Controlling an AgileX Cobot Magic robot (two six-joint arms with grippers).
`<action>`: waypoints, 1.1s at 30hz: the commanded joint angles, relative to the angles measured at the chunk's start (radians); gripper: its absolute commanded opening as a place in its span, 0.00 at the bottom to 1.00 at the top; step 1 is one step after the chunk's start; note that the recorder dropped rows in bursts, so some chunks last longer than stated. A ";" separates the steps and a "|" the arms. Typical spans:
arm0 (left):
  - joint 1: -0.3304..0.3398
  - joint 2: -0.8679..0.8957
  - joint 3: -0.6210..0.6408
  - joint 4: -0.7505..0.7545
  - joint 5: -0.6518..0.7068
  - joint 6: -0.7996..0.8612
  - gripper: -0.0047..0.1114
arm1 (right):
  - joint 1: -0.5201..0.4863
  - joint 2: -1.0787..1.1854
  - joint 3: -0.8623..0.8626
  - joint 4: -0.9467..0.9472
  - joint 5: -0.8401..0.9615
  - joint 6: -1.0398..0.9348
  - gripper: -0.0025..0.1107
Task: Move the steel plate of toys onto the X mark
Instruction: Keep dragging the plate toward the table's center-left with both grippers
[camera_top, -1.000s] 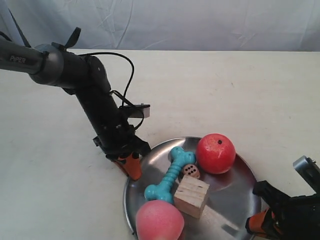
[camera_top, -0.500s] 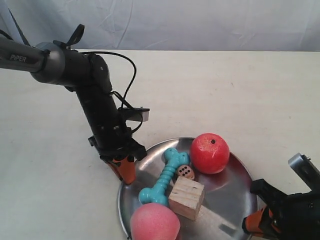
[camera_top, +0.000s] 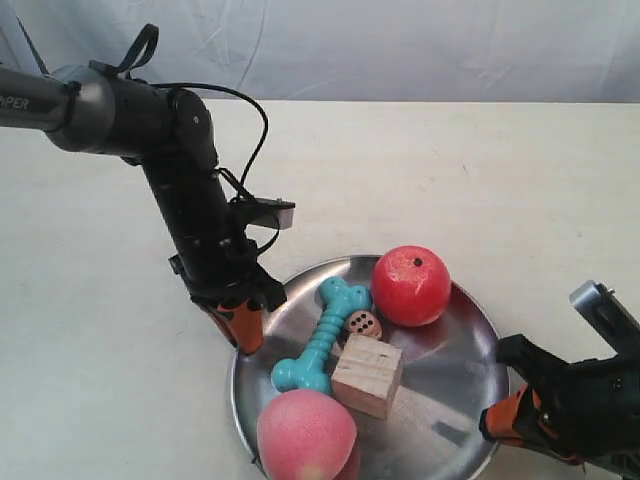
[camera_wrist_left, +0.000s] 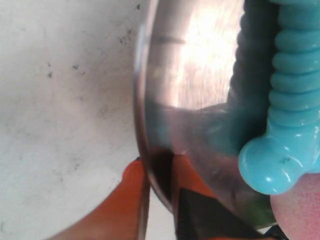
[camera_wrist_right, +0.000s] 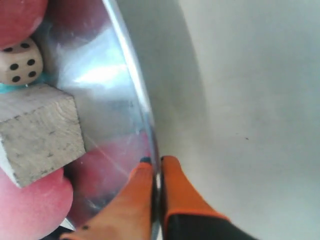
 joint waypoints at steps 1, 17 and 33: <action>-0.014 -0.048 -0.020 0.069 0.063 0.022 0.04 | -0.004 0.006 -0.083 -0.053 0.001 0.070 0.01; 0.079 -0.048 -0.093 0.123 0.063 0.005 0.04 | -0.004 0.324 -0.388 -0.157 0.109 0.051 0.01; 0.103 -0.048 -0.169 0.223 0.063 -0.030 0.04 | 0.183 0.570 -0.744 -0.195 0.180 0.113 0.01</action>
